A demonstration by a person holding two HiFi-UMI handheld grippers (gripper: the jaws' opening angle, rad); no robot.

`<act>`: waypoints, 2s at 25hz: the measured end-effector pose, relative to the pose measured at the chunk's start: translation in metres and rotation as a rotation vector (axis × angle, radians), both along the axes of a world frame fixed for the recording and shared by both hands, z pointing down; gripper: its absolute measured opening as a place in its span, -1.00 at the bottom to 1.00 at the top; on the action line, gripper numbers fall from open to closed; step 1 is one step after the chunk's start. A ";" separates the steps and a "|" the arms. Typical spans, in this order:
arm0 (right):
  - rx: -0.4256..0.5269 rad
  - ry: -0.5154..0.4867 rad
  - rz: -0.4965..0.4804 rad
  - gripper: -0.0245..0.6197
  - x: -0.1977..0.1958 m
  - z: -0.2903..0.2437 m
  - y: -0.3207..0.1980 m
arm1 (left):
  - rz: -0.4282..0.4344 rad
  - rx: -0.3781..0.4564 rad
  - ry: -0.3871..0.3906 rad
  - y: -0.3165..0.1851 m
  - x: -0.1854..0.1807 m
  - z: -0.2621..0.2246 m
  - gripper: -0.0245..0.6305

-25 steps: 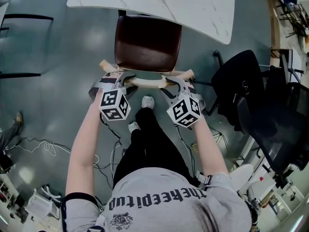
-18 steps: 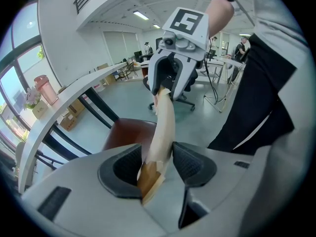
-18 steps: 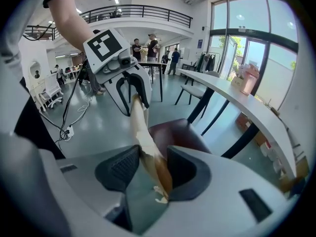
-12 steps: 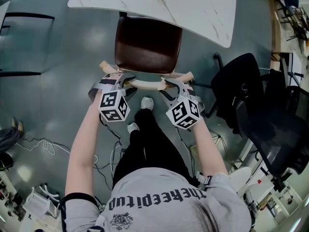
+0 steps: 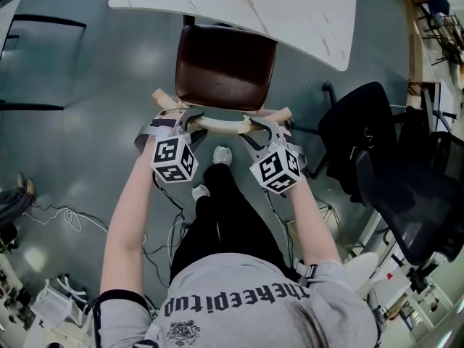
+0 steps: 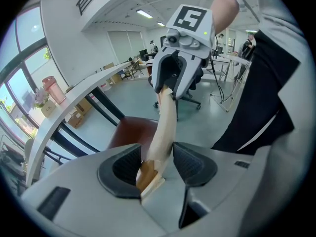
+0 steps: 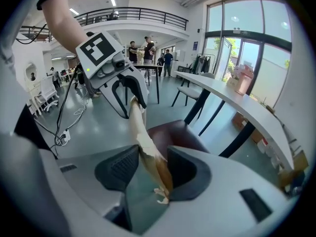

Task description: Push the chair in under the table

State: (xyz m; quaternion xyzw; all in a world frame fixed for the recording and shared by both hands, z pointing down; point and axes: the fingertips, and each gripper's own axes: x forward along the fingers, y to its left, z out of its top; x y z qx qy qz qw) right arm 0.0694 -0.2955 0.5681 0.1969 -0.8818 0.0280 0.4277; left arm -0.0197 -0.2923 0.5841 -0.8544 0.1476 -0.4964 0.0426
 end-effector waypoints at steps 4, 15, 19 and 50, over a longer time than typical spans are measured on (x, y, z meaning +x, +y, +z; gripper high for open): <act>0.011 -0.035 0.050 -0.48 0.001 -0.009 -0.001 | -0.033 0.034 0.028 0.000 -0.001 -0.008 -0.33; -0.012 -0.132 0.125 -0.89 -0.004 -0.036 0.019 | -0.179 0.089 0.194 0.006 0.003 -0.050 -0.85; 0.012 -0.211 0.173 -0.89 -0.009 -0.059 0.024 | -0.224 0.088 0.273 0.016 0.010 -0.069 -0.88; 0.233 -0.586 0.215 -0.89 -0.054 -0.272 0.130 | -0.312 0.267 0.846 0.123 0.015 -0.290 -0.88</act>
